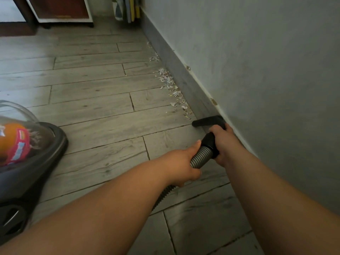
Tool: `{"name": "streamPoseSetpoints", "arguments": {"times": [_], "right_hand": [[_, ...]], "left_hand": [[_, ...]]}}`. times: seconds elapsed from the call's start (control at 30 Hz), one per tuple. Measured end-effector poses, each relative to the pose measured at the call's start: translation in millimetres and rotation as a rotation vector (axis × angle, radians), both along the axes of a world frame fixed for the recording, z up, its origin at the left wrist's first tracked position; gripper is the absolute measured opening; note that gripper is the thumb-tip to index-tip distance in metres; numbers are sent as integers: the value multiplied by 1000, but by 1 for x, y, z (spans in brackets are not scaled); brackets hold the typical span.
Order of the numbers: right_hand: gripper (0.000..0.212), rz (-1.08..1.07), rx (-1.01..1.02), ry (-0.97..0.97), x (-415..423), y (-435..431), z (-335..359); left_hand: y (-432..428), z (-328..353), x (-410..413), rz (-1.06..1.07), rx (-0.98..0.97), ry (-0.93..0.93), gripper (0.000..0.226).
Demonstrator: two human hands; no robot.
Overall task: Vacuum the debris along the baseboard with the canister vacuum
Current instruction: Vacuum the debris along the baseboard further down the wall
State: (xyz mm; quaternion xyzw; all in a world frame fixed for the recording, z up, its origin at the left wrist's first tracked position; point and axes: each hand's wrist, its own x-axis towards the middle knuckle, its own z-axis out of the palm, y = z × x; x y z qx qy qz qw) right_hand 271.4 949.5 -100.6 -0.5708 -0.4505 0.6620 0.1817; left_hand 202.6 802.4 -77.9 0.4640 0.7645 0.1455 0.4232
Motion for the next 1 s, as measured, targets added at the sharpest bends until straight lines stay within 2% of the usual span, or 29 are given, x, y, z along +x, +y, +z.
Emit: {"name": "streamPoseSetpoints", "arguments": {"times": [0.4, 0.67, 1.0], "right_hand": [[67, 128, -55, 53, -21, -57, 4], [52, 184, -99, 94, -45, -89, 3], [57, 48, -100, 62, -30, -87, 8]], "left_hand": [[-62, 16, -10, 41, -34, 60, 90], [-99, 29, -32, 50, -56, 79, 89], [-92, 25, -32, -12, -39, 84, 89]]}}
